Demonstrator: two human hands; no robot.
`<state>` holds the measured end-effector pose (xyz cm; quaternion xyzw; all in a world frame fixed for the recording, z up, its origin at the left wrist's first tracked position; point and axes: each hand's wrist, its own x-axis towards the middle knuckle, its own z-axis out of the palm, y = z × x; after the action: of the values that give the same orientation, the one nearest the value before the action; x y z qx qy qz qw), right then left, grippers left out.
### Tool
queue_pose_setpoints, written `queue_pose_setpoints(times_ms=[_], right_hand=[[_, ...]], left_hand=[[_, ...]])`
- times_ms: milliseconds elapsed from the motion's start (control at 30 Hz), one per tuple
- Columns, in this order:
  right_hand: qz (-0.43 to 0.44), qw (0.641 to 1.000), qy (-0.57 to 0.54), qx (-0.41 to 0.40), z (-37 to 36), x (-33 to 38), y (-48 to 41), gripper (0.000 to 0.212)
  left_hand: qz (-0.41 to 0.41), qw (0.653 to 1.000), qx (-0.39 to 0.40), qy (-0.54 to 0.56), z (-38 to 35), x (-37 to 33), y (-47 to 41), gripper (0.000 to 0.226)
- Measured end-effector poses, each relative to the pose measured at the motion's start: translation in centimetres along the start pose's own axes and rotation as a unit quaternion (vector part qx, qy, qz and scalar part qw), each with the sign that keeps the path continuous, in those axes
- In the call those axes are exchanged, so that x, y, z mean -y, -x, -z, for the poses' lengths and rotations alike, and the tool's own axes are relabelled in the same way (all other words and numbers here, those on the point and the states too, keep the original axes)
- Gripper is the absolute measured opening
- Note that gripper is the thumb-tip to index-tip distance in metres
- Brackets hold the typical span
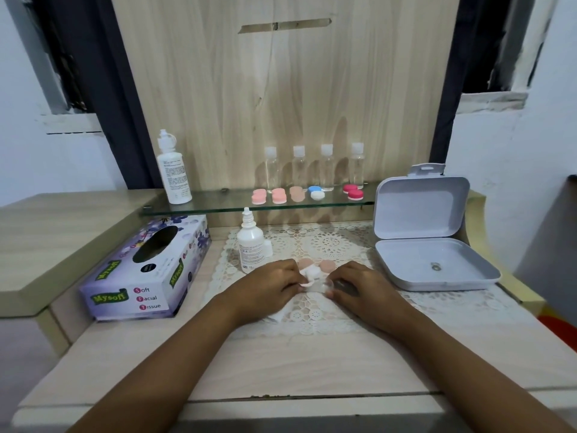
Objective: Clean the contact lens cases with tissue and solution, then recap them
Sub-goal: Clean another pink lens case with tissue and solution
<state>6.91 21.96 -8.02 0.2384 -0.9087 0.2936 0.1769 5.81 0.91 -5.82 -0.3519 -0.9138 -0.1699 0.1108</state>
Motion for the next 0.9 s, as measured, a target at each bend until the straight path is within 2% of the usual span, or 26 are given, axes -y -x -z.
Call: queue_pose_setpoints(times_ms=[200, 333, 767, 900], right_hand=[[-0.002, 1.0, 0.003, 0.004, 0.06, 0.02, -0.01, 0.025], [-0.005, 1.0, 0.006, 0.013, 0.08, -0.03, -0.06, 0.026], [-0.007, 1.0, 0.008, 0.013, 0.1, 0.05, -0.01, 0.026], [-0.004, 1.0, 0.011, 0.012, 0.08, 0.03, -0.05, 0.027]], left_hand=[[-0.011, 1.0, -0.023, 0.012, -0.42, -0.02, 0.3, 0.019], [-0.011, 0.999, -0.033, 0.025, -0.6, 0.24, 0.37, 0.022], [-0.038, 0.997, -0.053, -0.05, -0.73, 0.22, 0.48, 0.024], [-0.013, 0.999, -0.048, -0.019, -0.78, 0.34, 0.37, 0.021]])
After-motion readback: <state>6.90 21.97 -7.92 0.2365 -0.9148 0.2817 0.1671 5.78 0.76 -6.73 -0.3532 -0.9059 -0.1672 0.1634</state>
